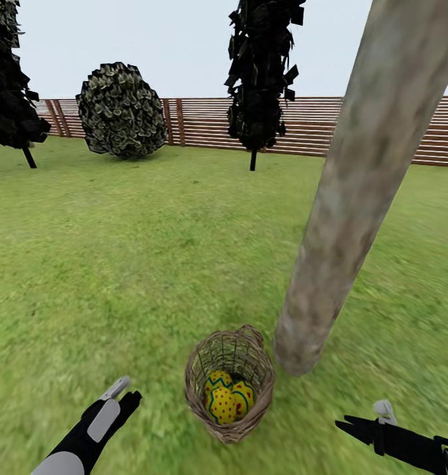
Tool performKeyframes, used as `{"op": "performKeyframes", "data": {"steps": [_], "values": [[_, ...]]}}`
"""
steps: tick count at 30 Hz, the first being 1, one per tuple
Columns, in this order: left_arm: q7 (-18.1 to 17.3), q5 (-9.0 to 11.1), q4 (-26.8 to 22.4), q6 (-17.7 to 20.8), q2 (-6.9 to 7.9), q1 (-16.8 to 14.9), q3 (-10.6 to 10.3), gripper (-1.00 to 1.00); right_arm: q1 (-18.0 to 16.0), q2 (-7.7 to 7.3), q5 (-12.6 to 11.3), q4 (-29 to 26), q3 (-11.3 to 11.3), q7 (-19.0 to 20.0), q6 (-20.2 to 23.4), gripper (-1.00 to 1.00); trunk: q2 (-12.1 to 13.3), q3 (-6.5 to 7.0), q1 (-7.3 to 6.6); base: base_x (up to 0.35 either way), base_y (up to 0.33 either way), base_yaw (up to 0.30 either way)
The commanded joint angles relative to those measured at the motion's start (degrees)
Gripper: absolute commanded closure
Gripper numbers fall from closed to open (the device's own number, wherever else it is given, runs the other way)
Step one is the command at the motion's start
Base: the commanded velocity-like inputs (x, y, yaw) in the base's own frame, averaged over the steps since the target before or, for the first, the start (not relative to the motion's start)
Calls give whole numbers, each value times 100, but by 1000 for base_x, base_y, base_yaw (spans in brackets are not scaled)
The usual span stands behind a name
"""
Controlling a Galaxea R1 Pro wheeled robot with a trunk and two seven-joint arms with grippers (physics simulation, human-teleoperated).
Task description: Take the three Easter eggs out of the wicker basket on the lawn in the garden, then place them on the lawn next to a single tree (choose any tree) so that all three eggs are next to the same tree and none are left in the basket.
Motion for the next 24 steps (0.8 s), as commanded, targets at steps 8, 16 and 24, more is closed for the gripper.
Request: {"op": "performKeyframes", "data": {"steps": [8, 16, 24], "values": [[30, 53, -11, 21, 8, -1, 7, -100, -17, 11, -22, -45, 18, 4, 122, -100, -2, -5, 1, 104, 83, 0], [21, 52, -3, 13, -8, -1, -3, -100, -122, 101, -55, 13, 14, -230, 113, -100, -2, -5, 1, 2, 1, 0], [21, 52, -3, 13, -9, -1, -4, -100, -129, 100, -76, 56, 4, -220, 99, -100, -2, -5, 1, 0, 0, 0]]}}
